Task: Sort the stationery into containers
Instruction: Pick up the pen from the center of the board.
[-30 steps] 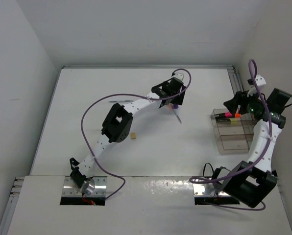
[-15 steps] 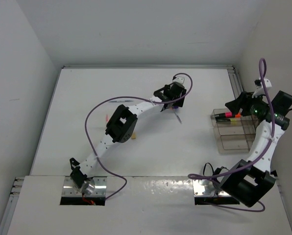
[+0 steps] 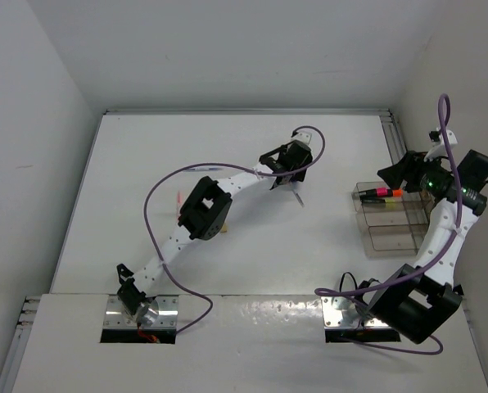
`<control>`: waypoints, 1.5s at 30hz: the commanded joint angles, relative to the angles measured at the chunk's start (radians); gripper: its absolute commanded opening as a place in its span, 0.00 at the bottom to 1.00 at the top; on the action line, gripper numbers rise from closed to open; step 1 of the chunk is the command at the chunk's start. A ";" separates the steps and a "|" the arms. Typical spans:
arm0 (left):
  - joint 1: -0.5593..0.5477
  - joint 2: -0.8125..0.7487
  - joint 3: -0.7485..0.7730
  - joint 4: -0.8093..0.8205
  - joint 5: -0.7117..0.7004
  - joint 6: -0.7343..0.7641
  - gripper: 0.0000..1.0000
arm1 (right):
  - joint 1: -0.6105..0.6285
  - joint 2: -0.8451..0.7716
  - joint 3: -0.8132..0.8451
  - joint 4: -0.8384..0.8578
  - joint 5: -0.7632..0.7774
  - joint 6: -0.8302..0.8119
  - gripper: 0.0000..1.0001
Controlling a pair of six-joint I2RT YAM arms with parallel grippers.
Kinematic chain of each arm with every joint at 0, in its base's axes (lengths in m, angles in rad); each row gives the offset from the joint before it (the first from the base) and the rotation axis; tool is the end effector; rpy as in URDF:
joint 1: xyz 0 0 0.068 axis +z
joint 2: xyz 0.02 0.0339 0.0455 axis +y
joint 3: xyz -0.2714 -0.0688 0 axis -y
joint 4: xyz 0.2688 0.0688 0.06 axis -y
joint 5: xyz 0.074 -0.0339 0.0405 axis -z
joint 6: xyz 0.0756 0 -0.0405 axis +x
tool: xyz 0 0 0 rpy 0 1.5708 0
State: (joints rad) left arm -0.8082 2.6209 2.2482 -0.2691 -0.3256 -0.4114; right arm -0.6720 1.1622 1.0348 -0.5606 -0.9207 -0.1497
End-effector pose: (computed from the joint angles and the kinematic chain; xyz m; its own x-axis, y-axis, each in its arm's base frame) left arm 0.4626 -0.4491 0.1193 -0.5822 0.0609 -0.8108 0.3003 0.9428 -0.1448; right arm 0.2557 -0.1266 0.3119 -0.4758 0.2632 -0.8393 -0.1774 0.9059 0.3846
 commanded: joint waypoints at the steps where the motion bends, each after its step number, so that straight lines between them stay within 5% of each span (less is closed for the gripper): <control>1: -0.032 0.005 -0.006 -0.005 0.000 0.014 0.56 | -0.005 0.002 0.039 0.014 -0.024 0.013 0.61; 18: -0.031 -0.128 -0.065 0.065 0.068 0.034 0.16 | -0.006 -0.009 0.033 0.019 -0.059 0.120 0.61; 22: -0.020 -0.223 -0.061 0.061 0.105 0.028 0.11 | -0.001 -0.007 0.002 0.105 -0.081 0.365 0.72; 30: -0.020 -0.556 -0.232 0.061 0.146 0.003 0.10 | 0.124 -0.025 -0.070 0.589 -0.070 0.984 0.71; 45: -0.101 -0.848 -0.383 0.007 0.184 0.085 0.07 | 0.482 0.054 0.097 0.732 0.111 1.250 0.70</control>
State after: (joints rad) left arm -0.8974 1.8088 1.8923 -0.2478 -0.1604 -0.3481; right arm -0.2340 1.2205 1.0710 0.0841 -0.8429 1.0325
